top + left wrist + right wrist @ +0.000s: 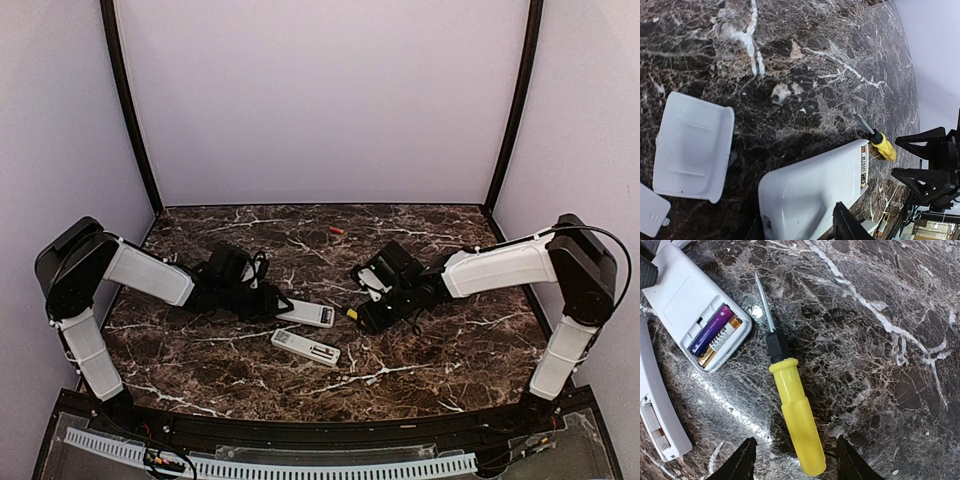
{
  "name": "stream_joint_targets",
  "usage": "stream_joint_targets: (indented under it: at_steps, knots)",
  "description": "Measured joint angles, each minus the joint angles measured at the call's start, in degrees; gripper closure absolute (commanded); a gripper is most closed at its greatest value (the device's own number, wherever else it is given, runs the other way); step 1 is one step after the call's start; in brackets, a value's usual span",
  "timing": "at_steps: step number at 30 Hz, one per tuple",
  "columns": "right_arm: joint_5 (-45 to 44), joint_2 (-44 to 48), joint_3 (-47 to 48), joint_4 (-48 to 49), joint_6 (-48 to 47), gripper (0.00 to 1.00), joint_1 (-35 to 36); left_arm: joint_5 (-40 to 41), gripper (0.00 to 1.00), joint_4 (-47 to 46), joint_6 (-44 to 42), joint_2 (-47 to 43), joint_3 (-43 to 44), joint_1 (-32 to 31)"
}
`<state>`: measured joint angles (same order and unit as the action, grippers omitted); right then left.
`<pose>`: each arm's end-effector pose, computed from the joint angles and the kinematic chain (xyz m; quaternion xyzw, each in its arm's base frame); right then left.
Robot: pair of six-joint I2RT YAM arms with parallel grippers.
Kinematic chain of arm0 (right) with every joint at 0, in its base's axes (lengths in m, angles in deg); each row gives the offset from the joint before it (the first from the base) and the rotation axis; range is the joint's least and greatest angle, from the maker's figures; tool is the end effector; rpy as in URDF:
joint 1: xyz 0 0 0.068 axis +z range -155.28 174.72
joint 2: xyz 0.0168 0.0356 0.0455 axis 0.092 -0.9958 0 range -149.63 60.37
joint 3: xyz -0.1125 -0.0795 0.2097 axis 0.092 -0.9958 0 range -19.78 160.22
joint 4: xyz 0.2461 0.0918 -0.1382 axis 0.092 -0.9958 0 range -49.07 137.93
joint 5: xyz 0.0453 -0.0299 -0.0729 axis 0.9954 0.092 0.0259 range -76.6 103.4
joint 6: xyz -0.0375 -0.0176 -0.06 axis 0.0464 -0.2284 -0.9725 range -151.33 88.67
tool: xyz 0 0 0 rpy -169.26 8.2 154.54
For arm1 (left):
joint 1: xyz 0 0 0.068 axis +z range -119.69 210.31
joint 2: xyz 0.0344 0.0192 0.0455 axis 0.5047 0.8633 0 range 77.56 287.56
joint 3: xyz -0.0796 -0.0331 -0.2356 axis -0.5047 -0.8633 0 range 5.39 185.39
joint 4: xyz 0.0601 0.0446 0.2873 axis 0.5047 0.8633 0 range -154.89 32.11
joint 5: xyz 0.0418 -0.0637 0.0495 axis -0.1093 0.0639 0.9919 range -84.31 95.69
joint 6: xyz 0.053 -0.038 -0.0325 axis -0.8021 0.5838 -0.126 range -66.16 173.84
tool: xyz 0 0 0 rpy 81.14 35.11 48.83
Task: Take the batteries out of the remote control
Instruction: Place the remote control without the battery cover at the center of the board.
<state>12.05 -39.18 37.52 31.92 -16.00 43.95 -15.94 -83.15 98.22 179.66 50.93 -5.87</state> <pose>0.2494 0.2869 0.0915 -0.2773 0.9210 0.1365 0.2373 0.2924 -0.2415 0.0660 0.0184 0.8876 -0.4057 0.2175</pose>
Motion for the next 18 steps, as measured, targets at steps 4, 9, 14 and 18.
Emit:
stream_joint_targets:
  at_steps: [4,9,14,18]
  knots:
    - [-0.59,-1.14,0.00,-0.26,0.04,0.51,0.00,0.92,0.38,2.16,-1.33,0.07,0.74,-0.13]
    - [-1.36,-1.81,0.00,-0.37,0.17,0.57,0.00,3.45,0.28,5.03,-2.78,-1.90,1.22,-0.26]
    - [-1.70,-2.03,0.00,-0.33,0.20,0.64,0.00,6.54,0.26,8.72,-3.91,-5.73,1.22,-0.35]
    - [-1.84,-2.80,0.00,-0.17,0.17,0.70,0.00,9.16,0.25,11.58,-4.92,-9.62,1.22,-0.35]
